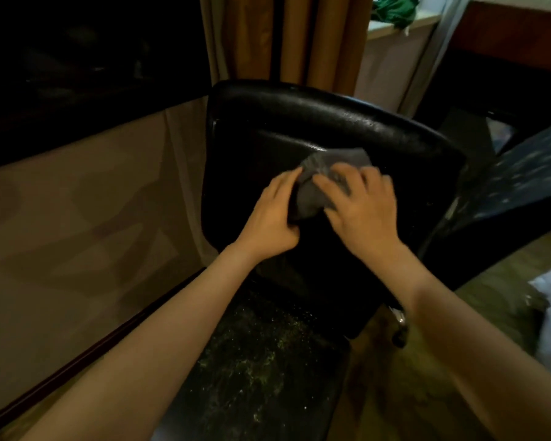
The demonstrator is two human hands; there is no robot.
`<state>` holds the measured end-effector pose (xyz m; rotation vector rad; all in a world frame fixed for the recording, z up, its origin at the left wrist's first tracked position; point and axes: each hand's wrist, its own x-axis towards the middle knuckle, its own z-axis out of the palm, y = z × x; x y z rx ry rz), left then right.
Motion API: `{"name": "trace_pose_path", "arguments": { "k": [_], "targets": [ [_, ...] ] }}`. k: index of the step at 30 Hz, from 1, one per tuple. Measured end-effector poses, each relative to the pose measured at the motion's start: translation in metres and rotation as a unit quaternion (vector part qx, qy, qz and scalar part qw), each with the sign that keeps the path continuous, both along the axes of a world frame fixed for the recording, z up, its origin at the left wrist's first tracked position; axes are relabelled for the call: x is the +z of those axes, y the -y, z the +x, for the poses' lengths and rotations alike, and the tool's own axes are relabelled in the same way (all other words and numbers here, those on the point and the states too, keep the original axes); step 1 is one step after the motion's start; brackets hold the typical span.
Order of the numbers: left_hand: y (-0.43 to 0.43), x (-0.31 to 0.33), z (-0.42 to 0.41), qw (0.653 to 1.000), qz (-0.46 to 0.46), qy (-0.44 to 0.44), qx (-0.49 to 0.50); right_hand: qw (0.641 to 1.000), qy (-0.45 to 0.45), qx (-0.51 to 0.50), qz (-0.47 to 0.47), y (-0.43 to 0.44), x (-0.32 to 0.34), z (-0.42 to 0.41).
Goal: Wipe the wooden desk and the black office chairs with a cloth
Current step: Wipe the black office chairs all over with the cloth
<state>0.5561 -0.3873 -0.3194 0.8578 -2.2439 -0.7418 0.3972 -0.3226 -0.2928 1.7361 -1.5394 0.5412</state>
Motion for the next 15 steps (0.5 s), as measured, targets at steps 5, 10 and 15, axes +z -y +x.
{"name": "trace_pose_path", "arguments": {
  "k": [5, 10, 15],
  "targets": [
    [-0.002, -0.009, -0.063, 0.986, -0.086, 0.134, 0.051, 0.991, 0.036, -0.099, 0.087, -0.013, -0.041, -0.050],
    [-0.060, -0.099, -0.055, 0.901, 0.020, 0.434, -0.005, 0.882, -0.028, -0.029, 0.470, -0.060, -0.103, -0.023],
    [-0.058, -0.083, -0.029, 0.948, 0.106, 0.298, -0.019, 0.917, 0.087, 0.044, 0.386, -0.075, -0.100, -0.030]
  ]
}}
